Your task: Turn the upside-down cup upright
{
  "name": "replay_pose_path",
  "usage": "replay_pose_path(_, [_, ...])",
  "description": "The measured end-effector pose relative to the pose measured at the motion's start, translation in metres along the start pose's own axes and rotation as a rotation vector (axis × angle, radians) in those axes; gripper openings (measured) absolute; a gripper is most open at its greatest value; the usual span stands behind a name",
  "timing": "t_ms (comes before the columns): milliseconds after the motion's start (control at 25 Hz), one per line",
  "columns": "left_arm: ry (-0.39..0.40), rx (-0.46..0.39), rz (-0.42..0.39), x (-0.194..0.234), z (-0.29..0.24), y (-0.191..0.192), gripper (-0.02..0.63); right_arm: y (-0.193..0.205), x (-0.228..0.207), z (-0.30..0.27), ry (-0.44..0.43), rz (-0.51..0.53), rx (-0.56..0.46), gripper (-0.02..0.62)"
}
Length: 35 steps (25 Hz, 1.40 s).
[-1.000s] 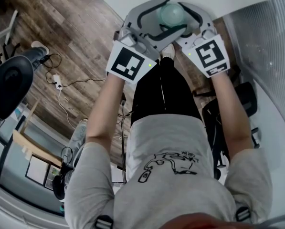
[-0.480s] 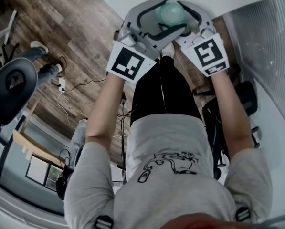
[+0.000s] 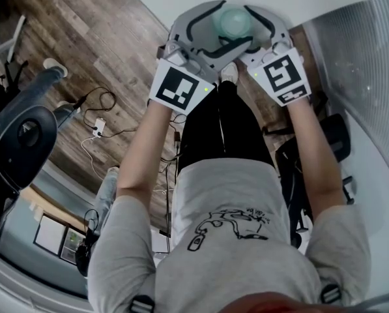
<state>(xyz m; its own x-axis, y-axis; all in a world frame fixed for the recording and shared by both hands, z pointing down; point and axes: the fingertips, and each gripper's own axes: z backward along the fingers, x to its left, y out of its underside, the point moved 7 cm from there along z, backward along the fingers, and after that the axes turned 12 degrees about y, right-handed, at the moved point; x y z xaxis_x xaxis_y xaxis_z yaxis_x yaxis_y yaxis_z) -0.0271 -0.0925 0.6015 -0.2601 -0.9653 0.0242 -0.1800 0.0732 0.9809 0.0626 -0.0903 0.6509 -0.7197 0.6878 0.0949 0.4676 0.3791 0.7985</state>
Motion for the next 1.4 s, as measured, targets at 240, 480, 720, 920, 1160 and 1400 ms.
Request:
replay_pose_path(240, [-0.06,-0.004,0.019,-0.001,0.018,-0.005,0.325,-0.002,-0.001,0.018,0.0,0.014,0.004,0.359])
replay_pose_path(480, [-0.158,-0.063,0.143,0.0,0.035,-0.012,0.325,-0.005,-0.006,0.037,-0.006,0.005,0.009,0.359])
replay_pose_path(720, [-0.173,-0.1,0.244,-0.006,0.045,-0.024,0.316,-0.018,-0.014,0.055,0.021,-0.077,-0.034,0.359])
replay_pose_path(920, [-0.197,-0.118,0.287,-0.018,0.053,-0.044,0.241,-0.038,-0.016,0.079,0.051,-0.182,-0.086,0.357])
replay_pose_path(1160, [-0.262,-0.115,0.325,-0.021,0.063,-0.071,0.126,-0.065,-0.022,0.1,0.075,-0.208,-0.127,0.284])
replay_pose_path(1400, [-0.297,-0.137,0.351,-0.035,0.081,-0.106,0.073,-0.098,-0.02,0.135,0.106,-0.208,-0.187,0.208])
